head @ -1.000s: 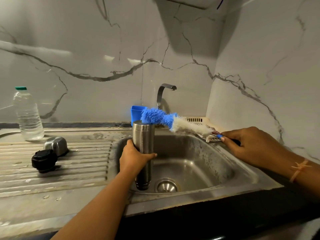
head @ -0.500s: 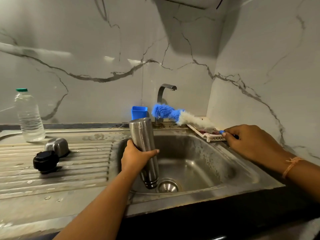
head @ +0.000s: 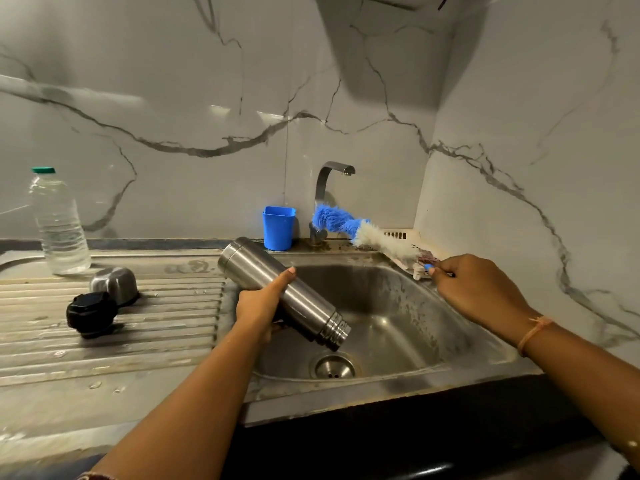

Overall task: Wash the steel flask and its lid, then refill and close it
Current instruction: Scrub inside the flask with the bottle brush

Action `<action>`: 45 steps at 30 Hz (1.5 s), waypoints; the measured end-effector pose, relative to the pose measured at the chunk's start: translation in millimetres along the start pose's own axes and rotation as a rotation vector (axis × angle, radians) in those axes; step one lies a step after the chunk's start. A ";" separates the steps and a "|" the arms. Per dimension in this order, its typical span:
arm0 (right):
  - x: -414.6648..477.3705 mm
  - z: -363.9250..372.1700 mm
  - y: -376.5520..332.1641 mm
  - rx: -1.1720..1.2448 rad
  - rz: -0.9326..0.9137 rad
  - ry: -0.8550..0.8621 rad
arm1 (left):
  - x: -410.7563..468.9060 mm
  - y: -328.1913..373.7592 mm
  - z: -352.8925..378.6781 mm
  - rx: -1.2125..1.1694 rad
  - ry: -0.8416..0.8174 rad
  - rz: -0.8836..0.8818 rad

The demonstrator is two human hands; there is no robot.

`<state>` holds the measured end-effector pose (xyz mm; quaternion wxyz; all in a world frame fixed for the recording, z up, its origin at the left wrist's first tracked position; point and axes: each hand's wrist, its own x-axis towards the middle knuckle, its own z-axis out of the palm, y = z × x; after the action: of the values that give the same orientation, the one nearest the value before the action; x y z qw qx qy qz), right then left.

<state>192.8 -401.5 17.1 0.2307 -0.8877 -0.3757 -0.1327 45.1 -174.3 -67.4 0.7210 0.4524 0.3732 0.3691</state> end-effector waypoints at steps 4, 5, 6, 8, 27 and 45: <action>7.2 20.0 -5.3 0.041 0.016 -0.023 | 3.4 -2.7 -0.4 0.151 0.034 0.114; 9.2 25.4 -7.5 0.042 0.026 -0.027 | 4.4 -3.4 -0.7 0.247 0.063 0.178; 12.1 30.7 -9.5 0.053 0.037 -0.036 | 5.1 -3.7 -1.7 0.341 0.089 0.243; 19.3 38.8 -15.0 0.105 0.076 -0.060 | 4.3 -3.4 -3.0 0.467 0.102 0.345; 51.4 123.6 -67.7 0.320 0.263 -0.048 | -8.9 11.9 -1.7 0.423 0.263 0.615; 41.0 133.5 -72.6 0.308 0.126 -0.052 | 1.2 78.9 -54.4 0.536 0.395 0.653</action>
<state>176.2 -264.2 -58.3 0.3620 -0.8668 -0.3410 -0.0356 -17.2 -127.7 -11.4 0.3397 0.6376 0.4238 0.5463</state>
